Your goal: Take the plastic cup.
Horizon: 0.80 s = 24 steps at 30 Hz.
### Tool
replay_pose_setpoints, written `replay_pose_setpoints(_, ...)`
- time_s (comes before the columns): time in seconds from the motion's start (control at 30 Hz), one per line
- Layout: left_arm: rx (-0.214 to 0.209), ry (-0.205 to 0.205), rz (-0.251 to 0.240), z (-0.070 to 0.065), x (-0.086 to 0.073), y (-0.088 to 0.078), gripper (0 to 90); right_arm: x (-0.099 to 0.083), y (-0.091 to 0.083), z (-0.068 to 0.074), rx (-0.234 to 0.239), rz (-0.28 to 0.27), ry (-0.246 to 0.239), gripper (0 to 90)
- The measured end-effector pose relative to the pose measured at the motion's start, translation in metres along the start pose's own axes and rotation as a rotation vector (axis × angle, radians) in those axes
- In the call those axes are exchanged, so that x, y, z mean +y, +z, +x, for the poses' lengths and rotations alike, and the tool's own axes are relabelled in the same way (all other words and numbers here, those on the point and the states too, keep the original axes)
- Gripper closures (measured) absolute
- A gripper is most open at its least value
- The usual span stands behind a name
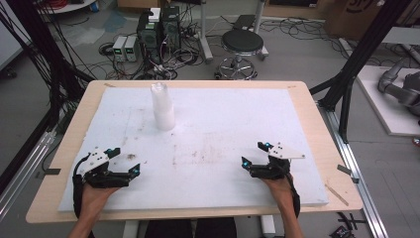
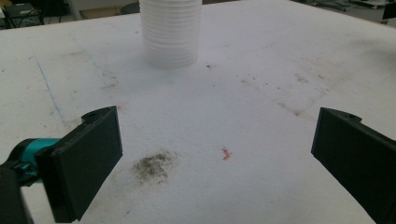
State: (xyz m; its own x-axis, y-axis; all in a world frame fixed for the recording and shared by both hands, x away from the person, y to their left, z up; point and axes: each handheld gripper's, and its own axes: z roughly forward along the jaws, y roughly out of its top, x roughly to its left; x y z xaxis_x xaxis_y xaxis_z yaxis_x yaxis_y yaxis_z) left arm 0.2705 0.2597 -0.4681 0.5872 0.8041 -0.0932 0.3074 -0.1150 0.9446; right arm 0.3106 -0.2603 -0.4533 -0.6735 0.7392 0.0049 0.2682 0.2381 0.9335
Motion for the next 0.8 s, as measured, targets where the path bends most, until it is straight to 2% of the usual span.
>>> replay_pose_setpoints(0.2,-0.004,-0.008,-0.004,0.001,0.000,0.000,1.8,0.000,-0.001,-0.002,-0.001,-0.017,0.002,14.4)
replay_pose_setpoints(0.37,-0.012,-0.015,-0.005,0.002,0.000,0.000,1.8,0.000,-0.001,-0.001,-0.001,-0.011,0.007,14.4)
replay_pose_setpoints(0.53,-0.038,-0.033,-0.004,0.004,0.001,0.000,1.8,0.000,-0.001,-0.001,0.001,-0.013,0.005,14.4)
replay_pose_setpoints(0.8,-0.056,-0.009,-0.023,0.009,0.012,-0.004,1.8,0.000,-0.001,-0.001,-0.002,-0.014,0.012,14.4)
